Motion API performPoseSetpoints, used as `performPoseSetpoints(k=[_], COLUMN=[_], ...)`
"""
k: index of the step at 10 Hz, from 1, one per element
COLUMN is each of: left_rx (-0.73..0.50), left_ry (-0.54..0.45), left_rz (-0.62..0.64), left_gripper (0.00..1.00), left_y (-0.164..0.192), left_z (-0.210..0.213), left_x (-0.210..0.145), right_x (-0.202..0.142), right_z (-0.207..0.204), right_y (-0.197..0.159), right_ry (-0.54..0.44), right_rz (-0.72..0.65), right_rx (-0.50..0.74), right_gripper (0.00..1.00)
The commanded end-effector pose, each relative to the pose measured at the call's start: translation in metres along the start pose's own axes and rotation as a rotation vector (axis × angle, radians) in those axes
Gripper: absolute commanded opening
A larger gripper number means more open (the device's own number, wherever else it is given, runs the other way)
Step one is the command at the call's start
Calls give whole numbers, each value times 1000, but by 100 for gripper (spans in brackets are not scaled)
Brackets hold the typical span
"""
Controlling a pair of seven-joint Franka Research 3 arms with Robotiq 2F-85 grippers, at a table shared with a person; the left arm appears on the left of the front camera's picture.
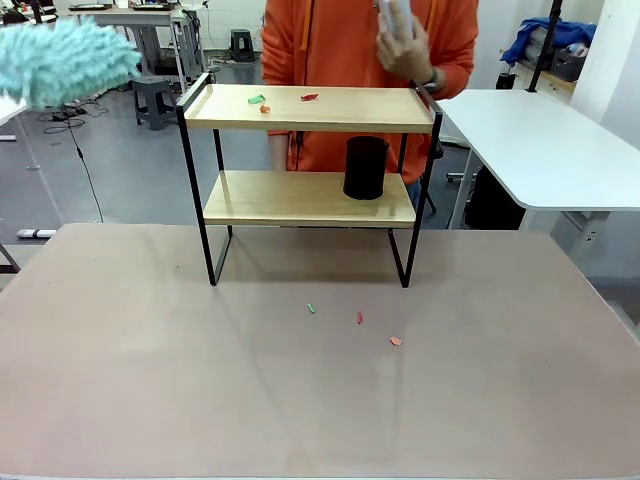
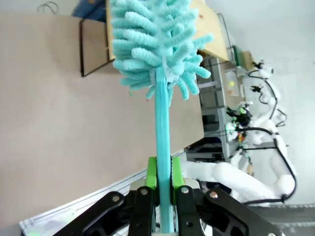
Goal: Clean the shelf.
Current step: Clean the remaining tier of the Shelf with the Duster once objects are removed.
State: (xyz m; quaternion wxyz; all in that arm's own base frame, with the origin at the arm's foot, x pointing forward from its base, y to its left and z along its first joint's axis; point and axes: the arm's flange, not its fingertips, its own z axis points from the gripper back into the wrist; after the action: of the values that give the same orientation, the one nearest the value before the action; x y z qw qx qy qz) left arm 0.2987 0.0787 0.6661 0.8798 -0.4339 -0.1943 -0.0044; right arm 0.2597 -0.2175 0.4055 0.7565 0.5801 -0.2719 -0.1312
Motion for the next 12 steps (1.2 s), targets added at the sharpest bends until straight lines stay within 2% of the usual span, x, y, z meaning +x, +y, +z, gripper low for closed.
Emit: performPoseSetpoints(k=[1,3,6,8,12], left_rx=[55,142,278,333,453], left_ry=[54,67,34,75,65], left_rz=[-52,-98,-141,-173,-186], left_gripper=[13,13,13,13,13], left_y=[-55,-106,-144,-141,-127], left_z=[-22,-67,-132,-164,-208], left_x=[32,51,61,54,47], right_x=[3,3,3,3,3], right_z=[-1,-1,-1,-1,-1], right_y=[2,2,2,2,2], right_ry=[-13,-13,-13,-13,-13], right_rz=[27,27,27,27,27], right_rx=[17,17,17,17,17], right_gripper=[100,100,100,100,100])
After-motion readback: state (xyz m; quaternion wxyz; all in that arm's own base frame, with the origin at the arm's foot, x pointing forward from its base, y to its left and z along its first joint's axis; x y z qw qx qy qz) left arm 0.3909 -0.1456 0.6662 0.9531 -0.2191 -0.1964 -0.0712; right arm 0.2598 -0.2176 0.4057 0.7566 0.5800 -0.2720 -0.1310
